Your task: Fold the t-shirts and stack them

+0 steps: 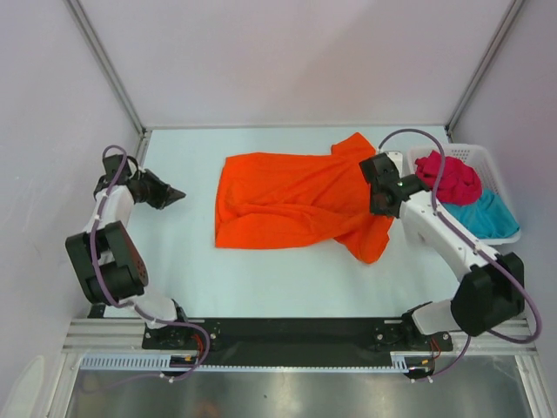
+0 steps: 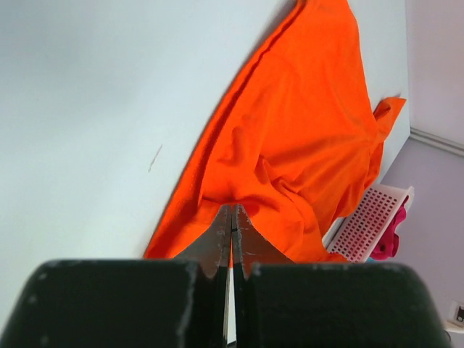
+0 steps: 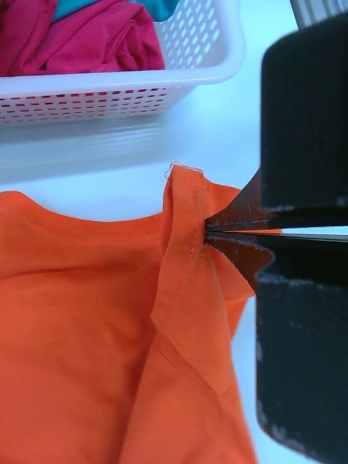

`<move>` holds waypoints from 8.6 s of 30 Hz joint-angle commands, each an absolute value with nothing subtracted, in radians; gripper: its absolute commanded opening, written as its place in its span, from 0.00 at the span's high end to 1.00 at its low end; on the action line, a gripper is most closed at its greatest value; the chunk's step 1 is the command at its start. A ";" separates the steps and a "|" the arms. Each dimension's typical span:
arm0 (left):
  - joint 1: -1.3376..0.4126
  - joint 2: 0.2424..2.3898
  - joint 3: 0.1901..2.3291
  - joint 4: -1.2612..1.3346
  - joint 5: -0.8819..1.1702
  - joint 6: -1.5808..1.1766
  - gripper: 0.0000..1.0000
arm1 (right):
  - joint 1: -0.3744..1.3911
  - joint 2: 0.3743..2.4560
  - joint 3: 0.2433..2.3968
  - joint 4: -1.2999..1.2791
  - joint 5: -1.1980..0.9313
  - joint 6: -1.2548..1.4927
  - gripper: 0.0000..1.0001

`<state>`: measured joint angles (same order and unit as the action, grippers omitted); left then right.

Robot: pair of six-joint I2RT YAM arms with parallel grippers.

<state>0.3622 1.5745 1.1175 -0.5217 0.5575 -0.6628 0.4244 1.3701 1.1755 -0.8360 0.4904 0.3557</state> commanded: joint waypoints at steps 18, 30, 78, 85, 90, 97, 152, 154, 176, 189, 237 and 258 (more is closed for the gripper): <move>0.216 1.680 1.082 -0.384 0.558 -0.692 1.00 | 0.341 1.669 1.379 -0.719 0.445 0.232 1.00; 0.063 1.608 0.904 -0.345 0.492 -0.680 0.88 | 0.371 1.626 1.318 -0.701 0.426 0.259 1.00; 0.038 1.474 0.956 -0.462 0.397 -0.663 1.00 | 0.371 1.510 1.276 -0.745 0.440 0.262 1.00; 0.048 1.339 0.966 -0.537 0.402 -0.646 1.00 | 0.383 1.405 1.238 -0.801 0.439 0.293 1.00; 0.067 1.220 0.962 -0.612 0.402 -0.632 1.00 | 0.426 1.292 1.226 -0.885 0.451 0.330 1.00; 0.113 1.023 1.014 -0.748 0.396 -0.598 1.00 | 0.529 1.123 1.233 -1.032 0.485 0.419 1.00; 0.222 1.813 1.209 -0.457 0.503 -0.649 1.00 | 0.232 1.749 1.362 -0.729 0.239 0.298 1.00; 0.212 1.827 1.219 -0.453 0.505 -0.652 1.00 | 0.226 1.755 1.364 -0.723 0.242 0.298 1.00; 0.187 1.760 1.236 -0.500 0.480 -0.615 0.36 | 0.202 1.734 1.394 -0.747 0.229 0.281 0.43; 0.207 1.556 1.049 -0.515 0.457 -0.575 0.34 | 0.353 1.393 1.095 -0.804 0.195 0.383 0.42; 0.179 1.537 0.914 -0.414 0.568 -0.557 0.43 | 0.477 1.316 0.900 -0.819 0.284 0.532 1.00; 0.213 1.506 0.919 -0.429 0.597 -0.552 0.43 | 0.469 1.226 0.943 -1.000 0.341 0.673 0.78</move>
<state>0.1932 1.5360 0.9066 -0.4351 0.5663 -0.5816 0.4713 1.2140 0.9241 -0.9749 0.3408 0.6476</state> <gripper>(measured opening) 0.570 0.120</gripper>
